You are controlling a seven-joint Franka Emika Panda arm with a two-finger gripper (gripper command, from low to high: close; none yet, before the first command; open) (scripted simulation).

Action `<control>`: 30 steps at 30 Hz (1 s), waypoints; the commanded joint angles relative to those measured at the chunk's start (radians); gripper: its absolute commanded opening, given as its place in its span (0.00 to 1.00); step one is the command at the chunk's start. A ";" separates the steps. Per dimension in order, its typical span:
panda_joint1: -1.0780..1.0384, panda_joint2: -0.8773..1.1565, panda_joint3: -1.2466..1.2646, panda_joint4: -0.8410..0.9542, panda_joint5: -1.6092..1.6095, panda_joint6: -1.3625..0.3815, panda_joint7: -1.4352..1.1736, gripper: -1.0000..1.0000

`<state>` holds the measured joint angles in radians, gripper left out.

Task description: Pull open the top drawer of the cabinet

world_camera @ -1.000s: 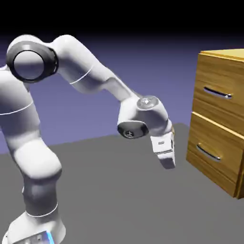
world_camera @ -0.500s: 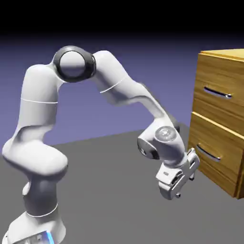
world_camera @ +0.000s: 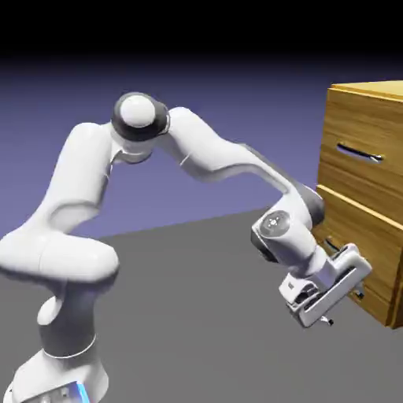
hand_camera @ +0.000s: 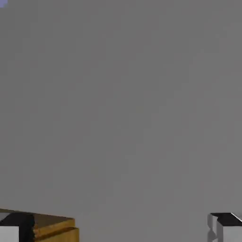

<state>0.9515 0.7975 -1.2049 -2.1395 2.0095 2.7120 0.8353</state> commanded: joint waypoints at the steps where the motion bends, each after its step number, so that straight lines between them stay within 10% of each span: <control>1: 0.020 0.030 -0.026 0.015 0.044 -0.007 0.002 0.50; 19: 0.379 0.551 -0.486 0.270 0.810 -0.131 0.038 0.50; 27: 0.224 0.561 -0.445 0.488 0.802 -0.066 0.077 0.50; 28: 0.224 0.561 -0.445 0.488 0.802 -0.066 0.077 0.00; 30: 0.249 0.560 -0.452 0.452 0.804 -0.078 0.071 0.00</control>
<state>1.2001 1.3575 -1.6568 -1.6879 2.8140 2.6342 0.9061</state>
